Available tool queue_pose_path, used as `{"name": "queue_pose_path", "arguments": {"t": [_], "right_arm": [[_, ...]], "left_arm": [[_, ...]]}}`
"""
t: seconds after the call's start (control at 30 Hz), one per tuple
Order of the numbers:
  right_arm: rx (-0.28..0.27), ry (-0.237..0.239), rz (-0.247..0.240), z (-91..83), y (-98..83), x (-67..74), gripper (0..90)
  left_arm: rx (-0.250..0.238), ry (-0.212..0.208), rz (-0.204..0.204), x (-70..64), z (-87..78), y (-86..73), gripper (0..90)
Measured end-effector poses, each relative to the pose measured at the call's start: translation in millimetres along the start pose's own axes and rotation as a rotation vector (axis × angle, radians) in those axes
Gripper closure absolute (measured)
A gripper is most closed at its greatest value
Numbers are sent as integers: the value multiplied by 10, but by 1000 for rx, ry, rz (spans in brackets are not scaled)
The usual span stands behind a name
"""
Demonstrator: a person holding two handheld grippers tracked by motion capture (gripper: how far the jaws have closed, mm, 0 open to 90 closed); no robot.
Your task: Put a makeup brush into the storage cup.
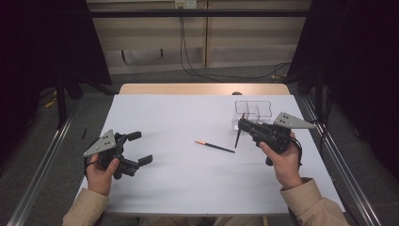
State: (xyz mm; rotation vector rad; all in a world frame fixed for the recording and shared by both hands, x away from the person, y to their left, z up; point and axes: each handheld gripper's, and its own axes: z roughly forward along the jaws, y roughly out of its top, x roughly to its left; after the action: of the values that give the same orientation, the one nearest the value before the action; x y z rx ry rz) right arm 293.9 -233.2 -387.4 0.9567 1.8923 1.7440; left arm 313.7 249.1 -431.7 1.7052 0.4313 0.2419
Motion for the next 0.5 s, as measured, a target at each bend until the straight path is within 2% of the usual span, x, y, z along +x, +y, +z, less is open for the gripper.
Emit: {"name": "queue_pose_path", "arguments": {"t": [0.4,0.5], "right_arm": [[4,-61,-16,-81,132,-204,848],[-3,-74,-8,-103,162,-255,848]], "left_arm": [[5,7,1,-3,-2,-1,0],[6,6,3,-6,1,-3,0]]}}
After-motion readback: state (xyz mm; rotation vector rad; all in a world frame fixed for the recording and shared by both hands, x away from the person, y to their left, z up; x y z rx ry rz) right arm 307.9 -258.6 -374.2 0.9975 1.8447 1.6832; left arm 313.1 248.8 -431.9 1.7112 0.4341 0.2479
